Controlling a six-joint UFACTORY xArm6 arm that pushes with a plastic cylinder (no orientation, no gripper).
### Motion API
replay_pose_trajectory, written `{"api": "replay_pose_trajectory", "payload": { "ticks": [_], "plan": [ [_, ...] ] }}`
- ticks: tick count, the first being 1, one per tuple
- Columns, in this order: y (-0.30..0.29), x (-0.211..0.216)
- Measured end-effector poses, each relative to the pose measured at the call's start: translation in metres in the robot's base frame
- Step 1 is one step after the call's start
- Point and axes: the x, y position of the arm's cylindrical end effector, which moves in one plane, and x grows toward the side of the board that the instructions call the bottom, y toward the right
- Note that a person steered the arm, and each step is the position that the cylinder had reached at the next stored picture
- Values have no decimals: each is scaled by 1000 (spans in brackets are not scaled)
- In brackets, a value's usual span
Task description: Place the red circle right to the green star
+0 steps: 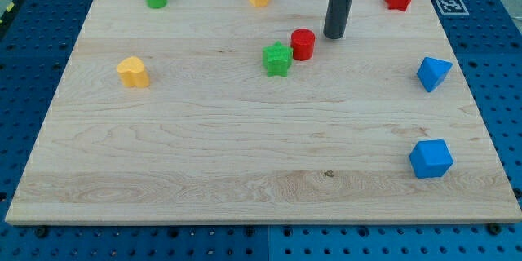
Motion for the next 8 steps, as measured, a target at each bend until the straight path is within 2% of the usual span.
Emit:
{"api": "replay_pose_trajectory", "payload": {
  "ticks": [2,4,7,8],
  "plan": [
    [-46,-12],
    [-72,-6],
    [-69,10],
    [-69,32]
  ]
}}
